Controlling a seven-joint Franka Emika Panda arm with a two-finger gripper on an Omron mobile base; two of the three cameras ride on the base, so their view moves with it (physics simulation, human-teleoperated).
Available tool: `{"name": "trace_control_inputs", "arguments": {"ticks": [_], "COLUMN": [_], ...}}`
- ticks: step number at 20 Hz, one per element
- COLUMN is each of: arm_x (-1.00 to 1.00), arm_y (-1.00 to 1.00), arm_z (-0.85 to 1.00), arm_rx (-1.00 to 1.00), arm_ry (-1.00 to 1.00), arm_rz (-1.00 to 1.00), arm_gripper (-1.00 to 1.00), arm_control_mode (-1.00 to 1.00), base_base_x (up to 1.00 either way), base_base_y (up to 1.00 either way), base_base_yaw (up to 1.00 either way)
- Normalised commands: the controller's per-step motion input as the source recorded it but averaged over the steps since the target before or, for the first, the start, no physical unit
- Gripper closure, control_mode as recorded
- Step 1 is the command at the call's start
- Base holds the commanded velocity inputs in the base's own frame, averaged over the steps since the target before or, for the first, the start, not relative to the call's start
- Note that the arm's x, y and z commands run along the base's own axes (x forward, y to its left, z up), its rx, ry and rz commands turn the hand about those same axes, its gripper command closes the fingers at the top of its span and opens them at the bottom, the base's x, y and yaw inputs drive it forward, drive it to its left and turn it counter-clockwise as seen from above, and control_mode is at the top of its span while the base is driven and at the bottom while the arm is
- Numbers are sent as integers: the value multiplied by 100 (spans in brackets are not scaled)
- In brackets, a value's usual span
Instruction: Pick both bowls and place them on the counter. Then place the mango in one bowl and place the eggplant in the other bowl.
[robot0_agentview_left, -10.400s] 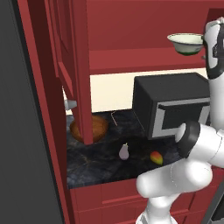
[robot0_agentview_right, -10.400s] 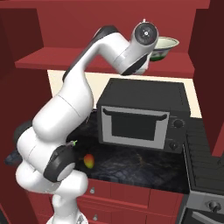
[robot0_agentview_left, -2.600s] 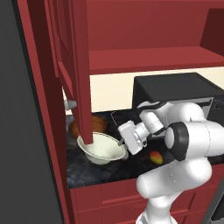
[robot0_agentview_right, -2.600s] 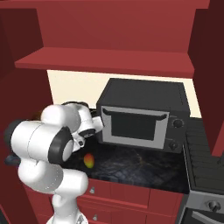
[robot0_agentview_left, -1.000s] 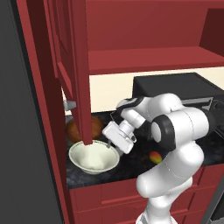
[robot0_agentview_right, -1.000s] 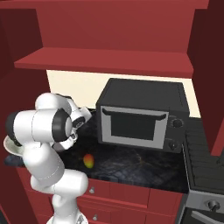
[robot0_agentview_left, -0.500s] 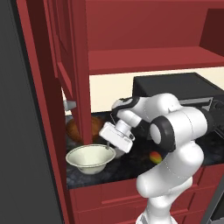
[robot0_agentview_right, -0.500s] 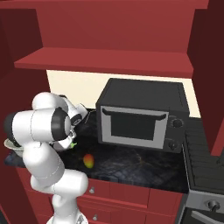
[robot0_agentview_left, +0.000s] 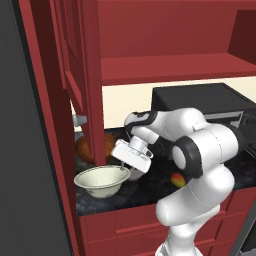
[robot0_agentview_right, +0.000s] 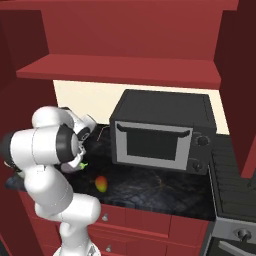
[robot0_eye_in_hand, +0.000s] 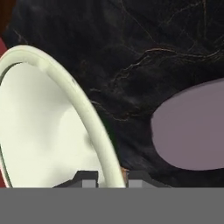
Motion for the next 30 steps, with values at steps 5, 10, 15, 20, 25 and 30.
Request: {"name": "trace_control_inputs", "arguments": {"ticks": [5,10,15,20,25,30], "arm_x": [-6,-9,-1,0,-11,-23], "arm_y": [-3,-6,-11,-20,-22,-24], "arm_z": [0,1,4,13,24,17], "arm_rx": [-3,-2,-2,-1,0,-1], "arm_ry": [-3,-5,-1,0,-5,-7], "arm_rz": [0,0,0,0,0,-9], "arm_gripper": [-100,-100,-100,-100,-100,-100], "arm_control_mode": [-100,-100,-100,-100,-100,-100], "base_base_x": [0,0,0,0,0,0], "base_base_y": [0,0,0,0,0,0], "base_base_yaw": [0,0,0,0,0,0]}}
